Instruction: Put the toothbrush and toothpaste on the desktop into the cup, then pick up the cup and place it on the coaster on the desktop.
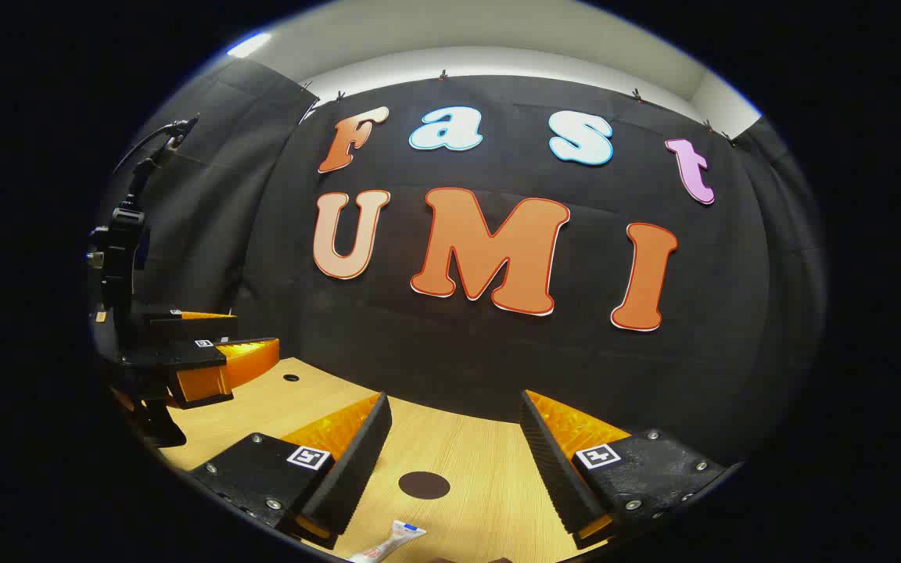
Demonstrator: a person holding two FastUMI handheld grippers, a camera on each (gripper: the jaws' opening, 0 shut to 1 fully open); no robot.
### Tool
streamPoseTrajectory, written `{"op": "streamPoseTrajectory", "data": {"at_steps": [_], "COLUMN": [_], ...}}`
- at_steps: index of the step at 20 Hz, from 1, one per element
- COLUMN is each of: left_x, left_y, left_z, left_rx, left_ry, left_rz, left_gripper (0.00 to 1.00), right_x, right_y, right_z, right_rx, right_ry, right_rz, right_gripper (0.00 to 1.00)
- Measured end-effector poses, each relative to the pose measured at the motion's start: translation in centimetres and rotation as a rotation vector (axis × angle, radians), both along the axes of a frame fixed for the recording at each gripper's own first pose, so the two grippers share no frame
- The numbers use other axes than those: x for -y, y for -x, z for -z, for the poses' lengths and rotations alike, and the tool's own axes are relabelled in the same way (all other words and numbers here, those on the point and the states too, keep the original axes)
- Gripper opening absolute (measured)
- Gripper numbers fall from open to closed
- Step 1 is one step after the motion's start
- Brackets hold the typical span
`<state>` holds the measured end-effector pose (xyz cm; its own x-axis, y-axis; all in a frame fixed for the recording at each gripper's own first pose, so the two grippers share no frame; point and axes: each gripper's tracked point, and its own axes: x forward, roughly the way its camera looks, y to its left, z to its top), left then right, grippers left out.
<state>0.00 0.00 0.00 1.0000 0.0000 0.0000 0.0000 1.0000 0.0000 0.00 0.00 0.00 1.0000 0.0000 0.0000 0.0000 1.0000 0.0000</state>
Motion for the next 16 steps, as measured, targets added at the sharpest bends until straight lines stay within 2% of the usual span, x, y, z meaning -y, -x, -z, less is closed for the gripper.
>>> {"op": "streamPoseTrajectory", "data": {"at_steps": [6,10,11,16], "left_x": [2.1,2.1,2.1,1.4], "left_y": [-0.4,-0.5,-0.7,-1.2], "left_z": [-1.8,-1.8,-1.7,-0.9], "left_rx": [0.054,0.058,0.056,0.024], "left_ry": [-0.067,-0.077,-0.075,-0.066], "left_rz": [0.058,0.059,0.057,0.041], "left_gripper": [0.97,1.00,0.98,1.00], "right_x": [-0.9,-1.8,-1.8,-0.8], "right_y": [-1.2,-2.0,-2.1,-2.5], "right_z": [0.3,0.5,0.3,0.0], "right_rx": [-0.016,-0.032,-0.033,-0.048], "right_ry": [0.024,0.005,-0.008,-0.021], "right_rz": [-0.030,-0.073,-0.079,-0.066], "right_gripper": [0.98,0.98,0.98,0.98]}}
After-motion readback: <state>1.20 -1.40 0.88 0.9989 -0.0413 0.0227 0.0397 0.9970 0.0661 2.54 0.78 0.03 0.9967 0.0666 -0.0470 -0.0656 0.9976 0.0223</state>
